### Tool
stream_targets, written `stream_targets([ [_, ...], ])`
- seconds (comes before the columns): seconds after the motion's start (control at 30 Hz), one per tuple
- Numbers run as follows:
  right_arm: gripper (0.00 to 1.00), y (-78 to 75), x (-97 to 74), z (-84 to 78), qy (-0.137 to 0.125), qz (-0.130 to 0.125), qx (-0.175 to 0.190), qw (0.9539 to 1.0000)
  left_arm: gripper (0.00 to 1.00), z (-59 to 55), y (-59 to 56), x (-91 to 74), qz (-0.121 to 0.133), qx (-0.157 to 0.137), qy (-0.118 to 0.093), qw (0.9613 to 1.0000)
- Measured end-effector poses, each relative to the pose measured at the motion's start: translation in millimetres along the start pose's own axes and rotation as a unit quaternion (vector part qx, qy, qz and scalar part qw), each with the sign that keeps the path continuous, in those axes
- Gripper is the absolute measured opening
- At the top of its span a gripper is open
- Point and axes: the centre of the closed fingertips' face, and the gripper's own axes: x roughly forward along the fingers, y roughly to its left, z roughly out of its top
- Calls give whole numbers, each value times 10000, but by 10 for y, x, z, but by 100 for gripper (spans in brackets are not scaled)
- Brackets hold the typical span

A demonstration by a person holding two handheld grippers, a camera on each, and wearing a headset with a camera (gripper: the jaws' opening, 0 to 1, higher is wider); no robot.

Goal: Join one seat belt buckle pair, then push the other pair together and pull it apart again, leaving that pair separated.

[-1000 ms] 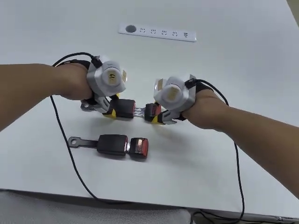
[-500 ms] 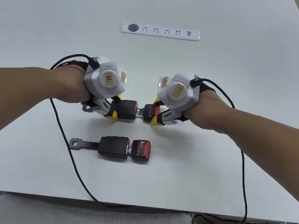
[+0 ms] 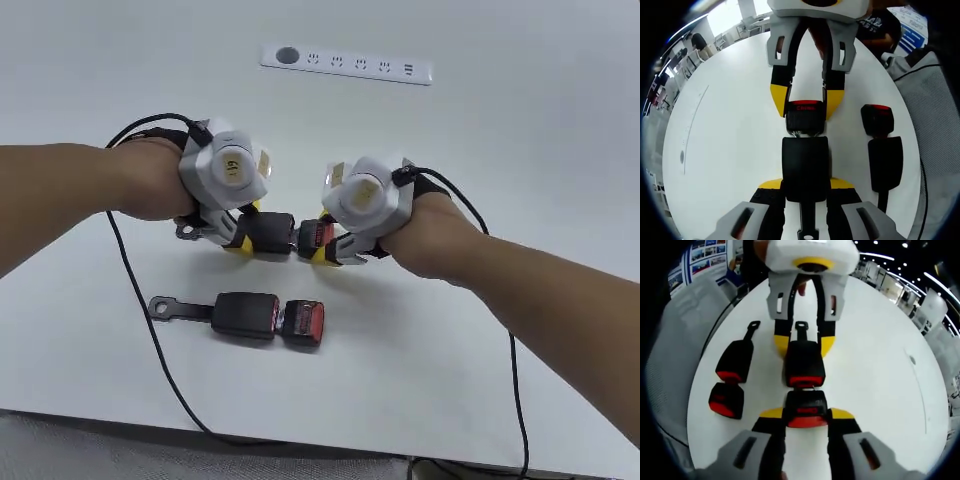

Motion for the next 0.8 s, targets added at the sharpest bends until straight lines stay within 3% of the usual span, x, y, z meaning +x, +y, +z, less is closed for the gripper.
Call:
stream_targets([
  [0.43,31,-2,-8,-38,10,-12,-50,10000,32,0,-3,9,-6,-78,32,10000],
  [0.63,31,-18,-59,-143,93,-25,-18,10000,32,-5,-10,2,14,-128,-68,9999],
  [0.8,32,-15,-71,-153,10,-6,38,10000,32,2,-10,3,19,-146,-70,9999],
])
